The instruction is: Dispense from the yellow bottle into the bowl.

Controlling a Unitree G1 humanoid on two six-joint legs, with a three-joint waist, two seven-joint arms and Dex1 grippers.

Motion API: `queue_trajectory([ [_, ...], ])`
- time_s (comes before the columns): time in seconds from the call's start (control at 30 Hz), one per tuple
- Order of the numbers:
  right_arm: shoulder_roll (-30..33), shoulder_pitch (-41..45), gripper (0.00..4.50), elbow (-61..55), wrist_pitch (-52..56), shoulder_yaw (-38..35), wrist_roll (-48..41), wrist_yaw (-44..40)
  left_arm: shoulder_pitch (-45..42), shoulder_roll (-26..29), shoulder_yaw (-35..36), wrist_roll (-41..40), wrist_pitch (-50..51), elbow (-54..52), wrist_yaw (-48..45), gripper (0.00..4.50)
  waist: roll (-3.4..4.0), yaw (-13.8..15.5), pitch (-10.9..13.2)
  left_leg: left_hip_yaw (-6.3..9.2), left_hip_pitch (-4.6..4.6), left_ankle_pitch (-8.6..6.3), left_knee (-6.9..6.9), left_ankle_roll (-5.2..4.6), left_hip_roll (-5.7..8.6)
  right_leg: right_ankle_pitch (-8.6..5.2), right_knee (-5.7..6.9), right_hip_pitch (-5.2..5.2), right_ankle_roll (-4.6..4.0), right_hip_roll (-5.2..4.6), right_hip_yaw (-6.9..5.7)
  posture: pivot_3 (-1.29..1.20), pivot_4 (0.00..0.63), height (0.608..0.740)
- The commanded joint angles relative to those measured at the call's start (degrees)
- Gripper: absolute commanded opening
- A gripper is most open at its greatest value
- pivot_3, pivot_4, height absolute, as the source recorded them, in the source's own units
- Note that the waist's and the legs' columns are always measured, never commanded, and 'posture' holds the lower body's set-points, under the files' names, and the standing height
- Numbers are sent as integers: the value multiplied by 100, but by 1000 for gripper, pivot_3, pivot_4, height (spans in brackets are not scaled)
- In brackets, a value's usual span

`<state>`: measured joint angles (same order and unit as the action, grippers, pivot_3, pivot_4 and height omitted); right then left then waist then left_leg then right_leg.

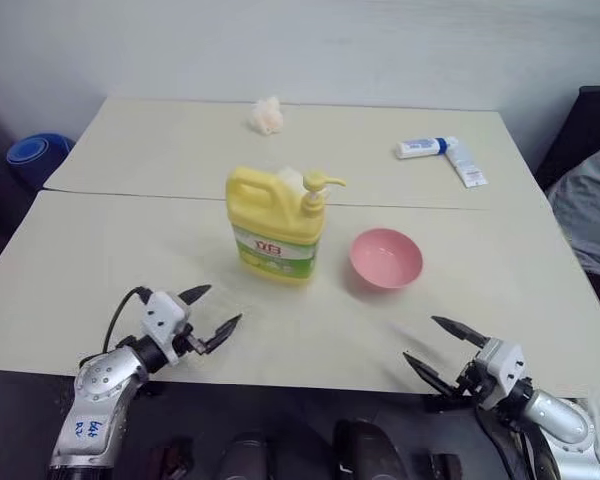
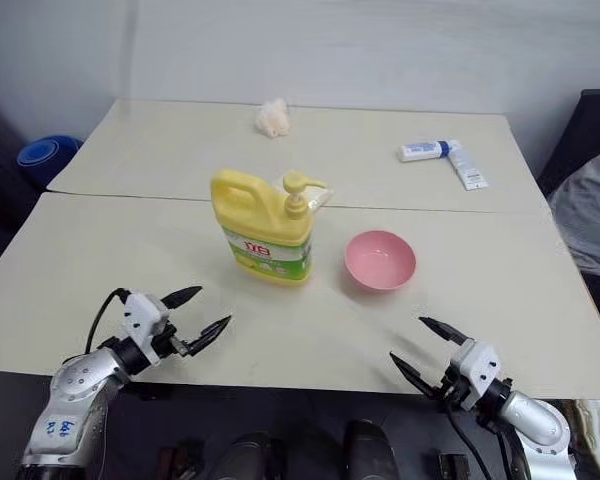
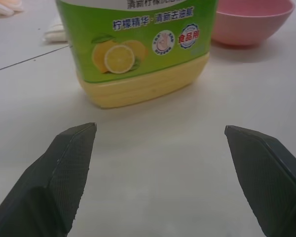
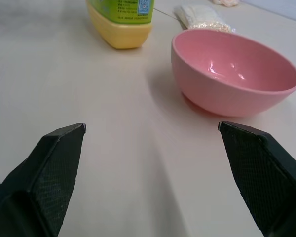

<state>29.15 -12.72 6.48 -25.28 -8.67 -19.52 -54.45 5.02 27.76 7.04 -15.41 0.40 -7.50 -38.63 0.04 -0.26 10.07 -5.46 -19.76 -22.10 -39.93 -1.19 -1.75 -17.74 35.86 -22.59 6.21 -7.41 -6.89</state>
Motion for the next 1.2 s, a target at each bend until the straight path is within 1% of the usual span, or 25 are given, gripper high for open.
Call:
queue_trajectory([
  [0.03, -3, 73, 4500, -196, -34, 18, -101, -18, -45, 157, 93, -158, 46, -263, -164, 4392, 0, 7, 0, 0, 0, 0, 0, 0, 0, 0, 0, 1, 0, -2, 1, 0, 150, 740],
  [0.1, 20, 178, 4500, -404, 184, 32, -198, 27, -76, 181, 211, -417, 274, -422, -200, 4392, 0, 8, 0, 2, -1, 0, -1, 0, 1, 0, -2, 2, 0, -8, 6, 0, 150, 740],
  [0.13, 47, 258, 4500, -548, 404, 41, -306, 50, -87, 232, 290, -716, 485, -535, -334, 4392, 0, 10, 0, 3, 0, 0, -2, 0, 0, 0, -1, 2, 0, -13, 13, 0, 150, 740],
  [0.2, 167, 572, 4500, -886, 1087, 111, -525, 108, -50, 647, 391, -1683, 1088, -948, -1191, 4392, 0, -6, 0, 8, -1, 0, -3, 1, -4, 0, -1, 3, 0, -16, 31, 0, 150, 740],
  [0.23, 214, 722, 4500, -1010, 1376, 133, -575, 162, -48, 809, 445, -2117, 1358, -1120, -1502, 4392, 1, -9, 1, 10, -2, -2, -6, 5, -9, 0, 0, 3, 0, -16, 39, 0, 150, 740],
  [0.27, 239, 807, 4500, -1086, 1560, 138, -590, 199, -49, 913, 480, -2378, 1528, -1221, -1667, 4392, 4, -6, 2, 10, -2, -3, -7, 6, -10, 0, 0, 3, -1, -17, 42, 0, 150, 740],
  [0.4, 312, 1682, 4500, -1170, 2674, 482, -405, 461, -458, 1337, 351, -2406, 1819, -1454, -1887, 4392, 5, 11, 2, 16, -2, -4, -9, 8, -6, -1, -5, 7, -2, -15, 40, 0, 150, 740],
  [0.53, 234, 2373, 4500, -903, 3584, 891, 75, 906, -942, 1286, 200, -2240, 1684, -1439, -1958, 4392, 6, 18, 2, 17, -14, -4, -10, 7, 3, -1, -5, 2, -2, 3, 32, 0, 150, 740],
  [0.6, 130, 2686, 4500, -630, 3771, 1088, 321, 1064, -1138, 1236, 132, -2198, 1700, -1449, -1908, 4392, 5, 11, 2, 17, -29, -3, -13, 6, 5, -1, -9, -6, -2, 9, 26, 0, 150, 740],
  [0.67, 62, 2889, 4500, -401, 3783, 1250, 453, 1014, -1216, 1218, 84, -2188, 1755, -1482, -1866, 4392, 5, 4, 2, 16, -34, -2, -15, 5, 6, -1, -6, -13, -1, 15, 9, 0, 150, 740],
  [0.87, -162, 3609, 4500, 624, 3669, 1517, 960, 1118, -1128, 1238, -15, -2162, 1846, -1621, -1845, 4392, 5, -7, 2, 13, -37, -2, -16, 5, 1, -1, -8, -17, -1, 25, -18, 0, 150, 740],
  [0.97, -255, 3795, 3860, 860, 3649, 1554, 1082, 1132, -1057, 1316, -59, -2126, 1887, -1703, -1897, 4500, 6, -11, 2, 14, -37, -2, -16, 5, 0, -1, -8, -17, -1, 25, -18, 0, 150, 740],
  [1.07, -342, 3825, 3040, 758, 3835, 1595, 1114, 1137, -1047, 1310, -26, -2158, 1918, -1748, -1850, 4500, 6, -2, 2, 14, -38, -2, -16, 6, -1, -1, -8, -17, -1, 26, -19, 0, 150, 740],
  [1.2, -405, 3798, 1711, 601, 3937, 1676, 1215, 1182, -1055, 1292, -2, -2134, 1906, -1731, -1824, 4500, 6, -6, 3, 16, -40, -2, -16, 6, 0, -1, -9, -17, -1, 25, -18, 0, 150, 740],
])
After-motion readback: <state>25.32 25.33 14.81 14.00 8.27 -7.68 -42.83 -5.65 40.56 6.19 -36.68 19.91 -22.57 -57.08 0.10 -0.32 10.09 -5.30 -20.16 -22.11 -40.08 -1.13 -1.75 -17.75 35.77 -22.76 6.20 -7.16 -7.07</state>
